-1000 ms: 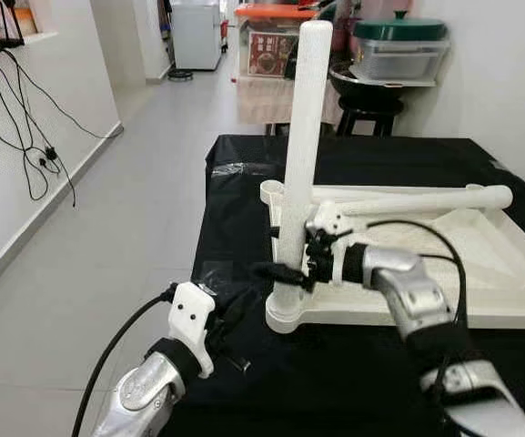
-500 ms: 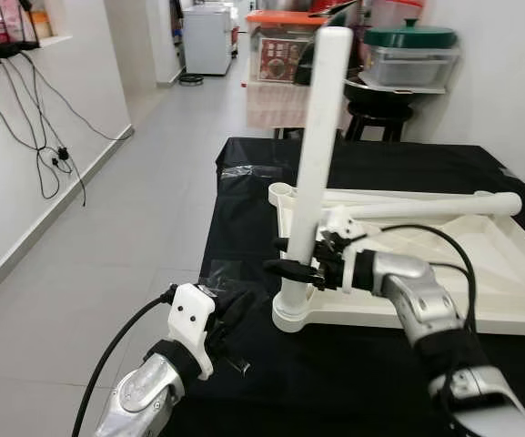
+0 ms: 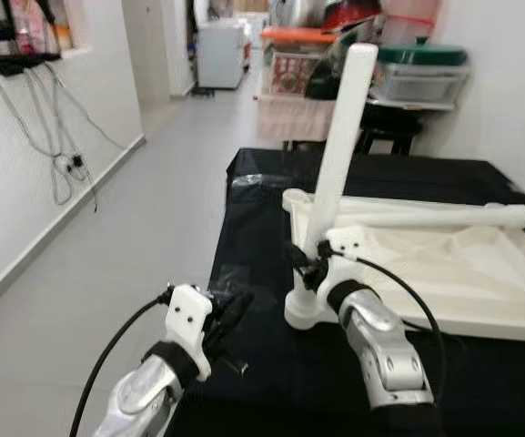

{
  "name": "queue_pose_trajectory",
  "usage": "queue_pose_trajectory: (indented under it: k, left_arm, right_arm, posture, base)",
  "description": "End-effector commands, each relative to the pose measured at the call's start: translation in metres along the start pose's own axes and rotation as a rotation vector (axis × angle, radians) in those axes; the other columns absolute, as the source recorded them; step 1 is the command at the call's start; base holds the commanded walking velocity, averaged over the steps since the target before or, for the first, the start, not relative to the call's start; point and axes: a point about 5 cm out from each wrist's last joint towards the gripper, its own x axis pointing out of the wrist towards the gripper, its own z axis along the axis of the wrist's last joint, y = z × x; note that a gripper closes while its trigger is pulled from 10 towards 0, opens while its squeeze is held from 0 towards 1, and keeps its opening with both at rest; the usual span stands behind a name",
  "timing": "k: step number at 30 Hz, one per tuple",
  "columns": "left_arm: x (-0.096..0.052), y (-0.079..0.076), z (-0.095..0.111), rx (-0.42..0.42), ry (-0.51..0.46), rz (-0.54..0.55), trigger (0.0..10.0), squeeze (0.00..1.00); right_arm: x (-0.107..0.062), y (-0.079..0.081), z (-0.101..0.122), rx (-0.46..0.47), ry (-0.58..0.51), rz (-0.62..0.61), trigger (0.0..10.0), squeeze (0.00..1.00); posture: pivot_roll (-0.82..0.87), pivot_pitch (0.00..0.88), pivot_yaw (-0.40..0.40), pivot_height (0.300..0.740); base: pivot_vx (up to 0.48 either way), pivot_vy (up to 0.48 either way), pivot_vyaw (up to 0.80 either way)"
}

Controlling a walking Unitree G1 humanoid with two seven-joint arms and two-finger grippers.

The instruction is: Building children table

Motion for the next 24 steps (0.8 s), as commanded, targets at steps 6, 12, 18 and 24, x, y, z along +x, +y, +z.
queue_pose_trajectory:
  k: [6,12,18,24]
  left_arm:
    - [0.001,0.002,0.000,-0.007,-0.004,0.021,10.0,0.00]
    - [0.002,0.002,0.000,-0.006,0.000,0.012,10.0,0.00]
    - [0.004,0.001,-0.001,0.000,-0.001,0.016,10.0,0.00]
    - [0.003,-0.002,-0.001,0.020,0.006,0.026,10.0,0.00]
  right_arm:
    - [0.002,0.009,-0.017,0.043,0.094,0.176,10.0,1.00]
    - [0.005,0.009,0.012,-0.082,-0.017,0.514,10.0,0.04]
    - [0.004,-0.012,0.014,-0.124,0.053,0.765,10.0,0.00]
    - [0.019,-0.037,0.010,-0.058,0.115,0.726,0.0,0.00]
  posture:
    - [0.04,0.000,-0.062,0.740]
    - [0.05,0.000,-0.063,0.740]
    - [0.06,0.000,-0.072,0.740]
    - [0.08,0.000,-0.076,0.740]
  base:
    - [0.000,0.000,0.00]
    - [0.000,0.000,0.00]
    - [0.000,0.000,0.00]
    - [0.000,0.000,0.00]
